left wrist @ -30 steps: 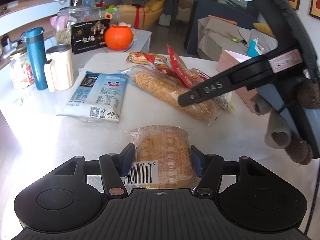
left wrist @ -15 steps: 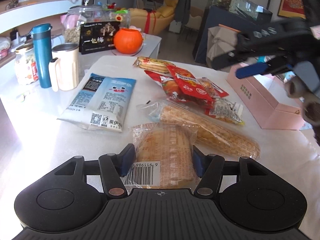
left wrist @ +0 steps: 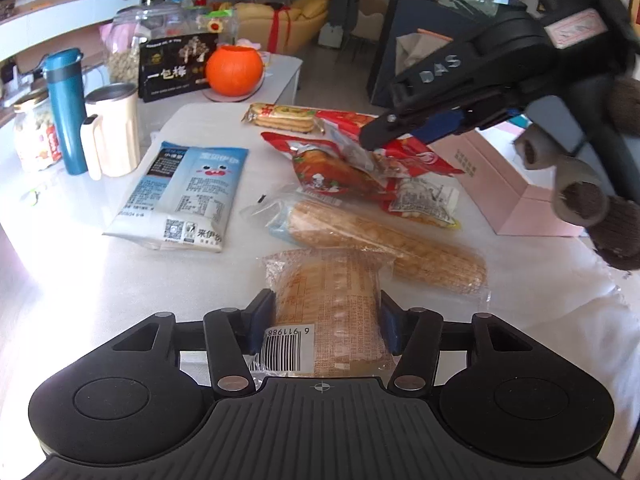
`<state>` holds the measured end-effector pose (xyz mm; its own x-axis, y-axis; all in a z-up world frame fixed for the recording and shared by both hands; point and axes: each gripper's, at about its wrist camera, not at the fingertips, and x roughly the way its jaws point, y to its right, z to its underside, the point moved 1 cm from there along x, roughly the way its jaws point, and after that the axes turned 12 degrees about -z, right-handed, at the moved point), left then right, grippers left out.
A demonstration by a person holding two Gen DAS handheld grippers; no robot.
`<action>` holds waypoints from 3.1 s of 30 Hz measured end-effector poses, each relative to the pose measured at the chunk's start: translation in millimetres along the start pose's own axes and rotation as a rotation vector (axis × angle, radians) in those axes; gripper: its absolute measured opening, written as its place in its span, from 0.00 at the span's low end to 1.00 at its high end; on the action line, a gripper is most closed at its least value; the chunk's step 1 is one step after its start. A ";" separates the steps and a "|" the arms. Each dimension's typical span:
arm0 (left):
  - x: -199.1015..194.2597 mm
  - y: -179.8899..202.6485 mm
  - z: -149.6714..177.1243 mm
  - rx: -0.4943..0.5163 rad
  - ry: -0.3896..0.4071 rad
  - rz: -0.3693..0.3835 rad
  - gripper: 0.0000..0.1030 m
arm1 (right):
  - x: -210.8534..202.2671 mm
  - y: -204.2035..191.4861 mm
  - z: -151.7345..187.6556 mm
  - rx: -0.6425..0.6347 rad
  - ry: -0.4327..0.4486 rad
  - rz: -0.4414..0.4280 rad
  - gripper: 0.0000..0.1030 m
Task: Organize snacks
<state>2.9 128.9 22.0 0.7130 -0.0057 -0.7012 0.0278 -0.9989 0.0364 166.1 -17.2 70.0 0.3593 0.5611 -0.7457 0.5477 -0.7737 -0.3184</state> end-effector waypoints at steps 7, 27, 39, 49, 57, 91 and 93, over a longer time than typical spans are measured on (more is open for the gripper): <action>-31.9 54.8 -20.1 0.070 0.106 0.111 0.56 | -125.6 19.6 67.1 -0.054 0.085 0.038 0.43; 42.0 172.0 -128.3 0.004 0.158 0.220 0.55 | -215.9 101.6 146.6 0.041 0.207 0.258 0.43; 4.2 116.6 -72.4 0.071 0.099 0.051 0.55 | -176.2 114.3 51.6 -0.040 0.361 0.349 0.60; 7.7 20.9 -55.5 -0.124 0.087 -0.050 0.55 | -131.4 167.5 77.9 0.077 0.222 0.594 0.60; 19.0 -30.0 -59.6 -0.166 0.115 -0.150 0.55 | -101.9 159.7 78.8 0.216 0.245 0.374 0.58; 61.1 -71.7 -75.8 -0.083 0.056 -0.249 0.55 | -51.0 62.2 37.7 -0.013 0.168 0.047 0.38; 72.3 -70.6 -81.6 -0.066 0.045 -0.265 0.55 | -66.3 50.3 44.5 -0.046 0.182 0.040 0.52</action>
<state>109.7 202.7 26.9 0.7048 0.2587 -0.6605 0.2620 -0.9602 -0.0966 136.2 -106.4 77.4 0.5098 0.5777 -0.6375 0.5630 -0.7843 -0.2605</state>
